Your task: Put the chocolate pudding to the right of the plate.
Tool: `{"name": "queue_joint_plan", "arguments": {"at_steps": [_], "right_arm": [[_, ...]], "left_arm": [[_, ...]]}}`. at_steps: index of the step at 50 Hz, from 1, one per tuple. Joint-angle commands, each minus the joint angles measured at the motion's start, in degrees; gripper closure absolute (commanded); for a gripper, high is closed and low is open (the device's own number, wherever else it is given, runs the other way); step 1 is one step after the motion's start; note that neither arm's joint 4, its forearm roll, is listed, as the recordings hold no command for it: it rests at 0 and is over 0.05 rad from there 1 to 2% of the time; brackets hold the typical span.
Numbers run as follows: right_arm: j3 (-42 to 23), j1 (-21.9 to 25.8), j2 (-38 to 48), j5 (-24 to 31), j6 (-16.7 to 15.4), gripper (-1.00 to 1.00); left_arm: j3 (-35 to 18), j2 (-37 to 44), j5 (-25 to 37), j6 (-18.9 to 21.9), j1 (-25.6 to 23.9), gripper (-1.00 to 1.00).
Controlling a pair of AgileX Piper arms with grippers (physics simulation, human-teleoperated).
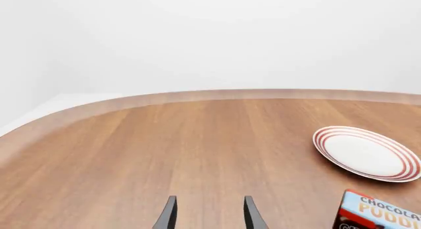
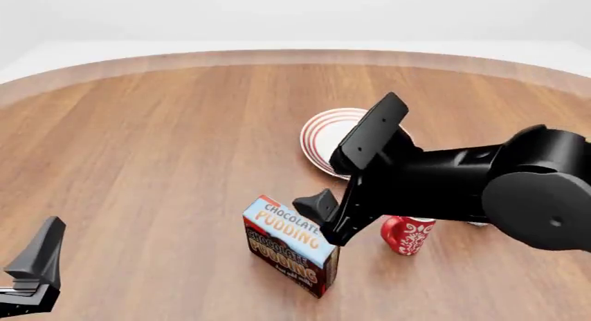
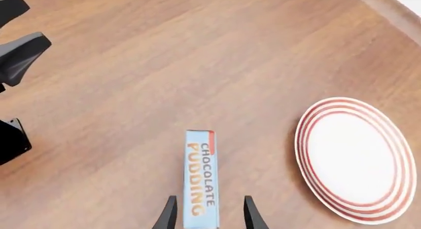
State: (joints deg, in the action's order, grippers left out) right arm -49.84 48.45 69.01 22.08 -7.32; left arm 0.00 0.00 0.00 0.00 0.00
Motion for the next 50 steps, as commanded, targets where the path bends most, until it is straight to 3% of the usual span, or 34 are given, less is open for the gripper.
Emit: {"name": "queue_joint_plan", "arguments": {"at_steps": [1, 9, 19, 26, 34, 50], "right_arm": [[1.6, 0.3, 2.1, -3.2, 1.7, -1.00], [4.0, 0.2, 2.9, -6.5, 3.6, -1.00], [5.9, -0.6, 3.1, -8.5, 3.5, -1.00], [8.7, -0.1, 4.8, -11.9, 4.8, -1.00], [8.9, 1.3, 5.7, -12.2, 6.9, -1.00], [10.4, 0.1, 9.0, -15.2, 5.8, -1.00]], "left_arm": [[0.0, 0.0, 0.0, 0.0, 0.0, -1.00], [0.0, 0.0, 0.0, 0.0, 0.0, -1.00], [0.0, 0.0, 0.0, 0.0, 0.0, -1.00], [0.0, 0.0, 0.0, 0.0, 0.0, -1.00], [0.0, 0.0, 0.0, 0.0, 0.0, -1.00], [0.0, 0.0, 0.0, 0.0, 0.0, -1.00]]}}
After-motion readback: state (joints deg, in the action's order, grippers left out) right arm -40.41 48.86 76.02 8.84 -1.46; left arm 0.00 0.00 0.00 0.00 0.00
